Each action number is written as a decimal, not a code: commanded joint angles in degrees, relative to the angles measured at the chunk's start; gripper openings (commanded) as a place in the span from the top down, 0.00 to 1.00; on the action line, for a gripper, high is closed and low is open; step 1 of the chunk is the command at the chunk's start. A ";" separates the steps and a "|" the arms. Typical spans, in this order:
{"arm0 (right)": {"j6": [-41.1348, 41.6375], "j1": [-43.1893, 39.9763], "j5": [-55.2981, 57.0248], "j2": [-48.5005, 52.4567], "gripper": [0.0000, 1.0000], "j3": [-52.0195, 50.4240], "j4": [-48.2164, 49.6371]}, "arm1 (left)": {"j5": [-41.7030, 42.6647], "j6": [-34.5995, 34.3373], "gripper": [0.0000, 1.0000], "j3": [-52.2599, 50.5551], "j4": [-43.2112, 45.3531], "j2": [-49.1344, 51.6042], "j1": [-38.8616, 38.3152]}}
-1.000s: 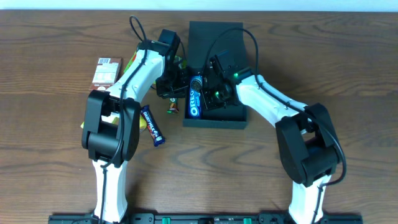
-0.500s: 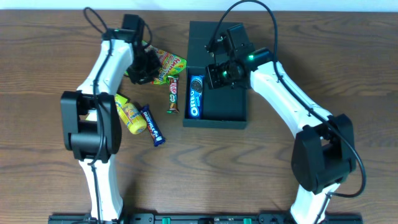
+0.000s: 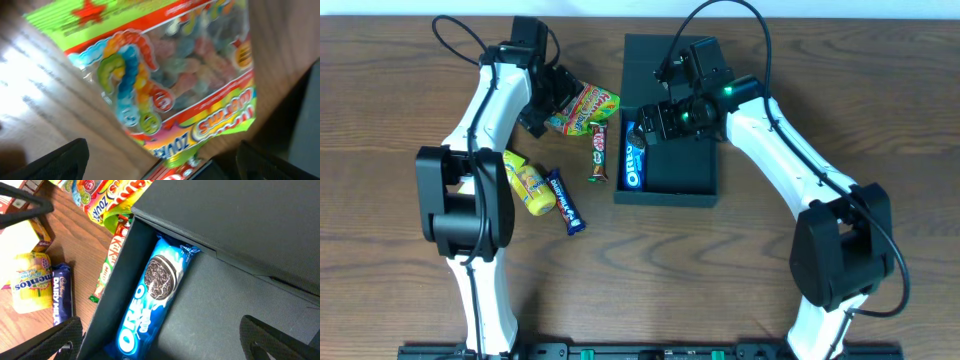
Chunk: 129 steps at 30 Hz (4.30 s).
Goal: Pack container
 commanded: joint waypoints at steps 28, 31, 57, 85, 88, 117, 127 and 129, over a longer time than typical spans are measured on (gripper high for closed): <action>-0.26 -0.35 0.00 -1.42 0.01 1.42 5.38 | 3.50 -4.50 0.03 0.61 3.30 12.48 -2.34; -0.26 -0.35 0.00 -1.42 0.01 1.42 5.27 | 5.84 -4.48 0.06 0.61 1.92 14.23 -1.92; -0.72 -0.35 0.02 -1.42 0.01 1.42 2.16 | 5.05 1.51 0.78 1.86 -10.49 15.13 -0.68; -1.33 -0.35 0.04 -1.42 0.01 1.42 1.68 | -9.62 -0.63 0.04 3.37 -15.58 1.07 -0.52; -1.33 -0.35 0.04 -1.42 0.01 1.42 1.70 | -9.46 -0.57 0.05 1.60 -14.93 1.07 0.00; -1.31 -0.35 0.02 -1.42 0.01 1.42 1.62 | -2.97 -0.81 0.05 -4.94 0.42 6.34 2.01; -1.31 -0.35 0.04 -1.42 0.01 1.42 1.44 | -2.99 -0.81 0.56 -4.94 1.86 8.15 2.01; -1.31 -0.35 0.04 -1.42 0.01 1.42 1.46 | -3.17 -0.76 0.72 -4.92 1.84 8.15 2.08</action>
